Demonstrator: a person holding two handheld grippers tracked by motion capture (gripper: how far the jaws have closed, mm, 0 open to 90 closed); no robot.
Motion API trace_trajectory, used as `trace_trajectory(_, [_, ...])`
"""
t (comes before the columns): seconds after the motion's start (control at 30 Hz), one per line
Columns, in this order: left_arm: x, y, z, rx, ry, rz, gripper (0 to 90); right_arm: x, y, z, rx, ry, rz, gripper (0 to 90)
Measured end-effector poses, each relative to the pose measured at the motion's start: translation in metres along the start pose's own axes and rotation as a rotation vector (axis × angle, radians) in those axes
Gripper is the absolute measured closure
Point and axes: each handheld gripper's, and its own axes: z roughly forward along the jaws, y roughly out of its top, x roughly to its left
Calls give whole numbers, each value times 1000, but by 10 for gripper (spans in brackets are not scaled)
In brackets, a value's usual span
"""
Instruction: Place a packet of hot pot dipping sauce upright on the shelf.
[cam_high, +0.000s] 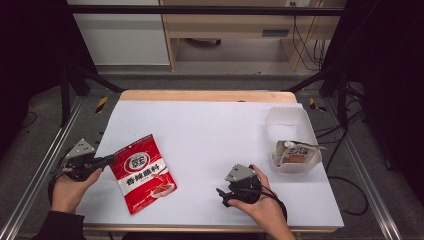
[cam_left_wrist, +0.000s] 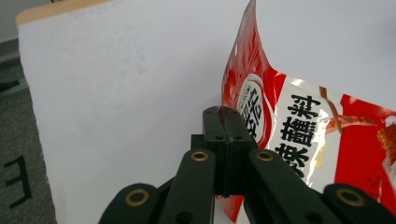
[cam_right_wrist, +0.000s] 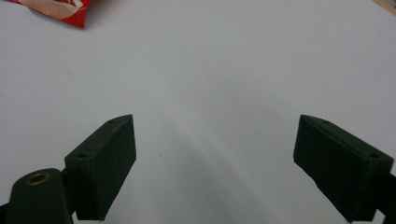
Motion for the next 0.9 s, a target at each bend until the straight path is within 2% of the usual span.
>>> trace_trajectory(0.2, [-7,25,3,-25,-20,41,900,-5,11,1,10,-1,-24,138])
trace_trajectory(0.37, [-16,48,3,-37,-42,97,900,-13,27,2,18,6,-45,160])
trace_trajectory(0.43, [-20,56,4,-26,-47,125,900,-16,35,1,32,7,-57,161])
trace_trajectory(0.5, [-25,63,4,-35,-54,136,900,-19,41,1,34,10,-58,183])
trace_trajectory(0.63, [-35,78,3,-49,-64,172,900,-24,59,-2,55,31,-78,189])
trace_trajectory(0.7, [-40,84,2,-51,-69,189,900,-27,76,-7,62,45,-112,202])
trace_trajectory(0.8, [-48,92,0,-67,-82,209,900,-29,86,-10,57,63,-118,216])
trace_trajectory(0.9, [-56,99,-1,-70,-92,243,900,-32,103,-14,58,68,-149,219])
